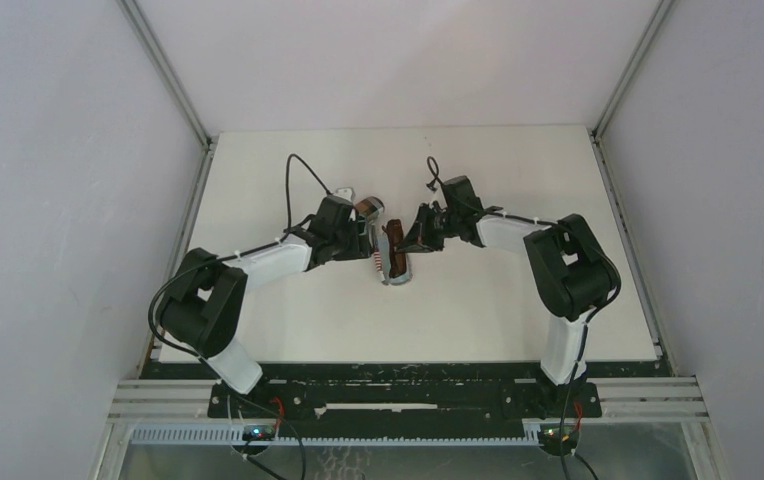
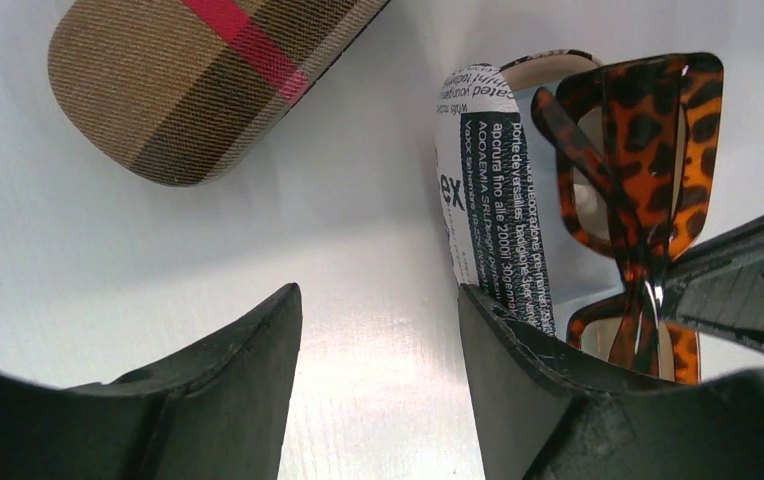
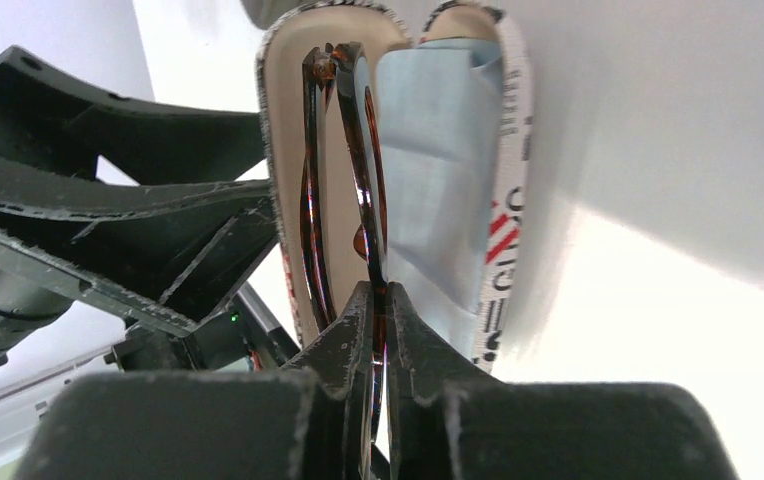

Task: Organize the sunglasses
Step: Place the sunglasses in the sunglasses case.

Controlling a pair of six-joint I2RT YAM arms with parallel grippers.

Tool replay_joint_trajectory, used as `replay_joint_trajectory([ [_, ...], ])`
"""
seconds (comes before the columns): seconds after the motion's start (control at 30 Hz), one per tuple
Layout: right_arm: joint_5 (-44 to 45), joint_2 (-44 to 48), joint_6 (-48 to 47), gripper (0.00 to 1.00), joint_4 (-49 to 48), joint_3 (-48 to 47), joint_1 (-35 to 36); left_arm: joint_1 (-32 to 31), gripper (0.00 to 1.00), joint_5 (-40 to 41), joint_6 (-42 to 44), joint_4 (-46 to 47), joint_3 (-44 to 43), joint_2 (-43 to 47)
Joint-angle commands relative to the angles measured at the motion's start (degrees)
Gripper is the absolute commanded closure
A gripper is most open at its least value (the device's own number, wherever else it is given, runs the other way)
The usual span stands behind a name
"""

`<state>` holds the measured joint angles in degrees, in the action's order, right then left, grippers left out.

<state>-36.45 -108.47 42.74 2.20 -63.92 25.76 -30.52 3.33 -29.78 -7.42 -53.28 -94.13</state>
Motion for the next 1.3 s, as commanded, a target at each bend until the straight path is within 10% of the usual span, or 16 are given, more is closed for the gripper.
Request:
replay_joint_trajectory([
  [0.0,1.4,0.5,-3.1,1.0,1.9,-2.2,-1.9,-0.5,0.37,-1.2,1.0,1.0,-4.0,-0.2],
  [1.27,-1.4,-5.7,-0.4,1.0,0.5,-3.4,-0.9,-1.5,0.37,-0.9,1.0,0.3,-5.5,-1.1],
])
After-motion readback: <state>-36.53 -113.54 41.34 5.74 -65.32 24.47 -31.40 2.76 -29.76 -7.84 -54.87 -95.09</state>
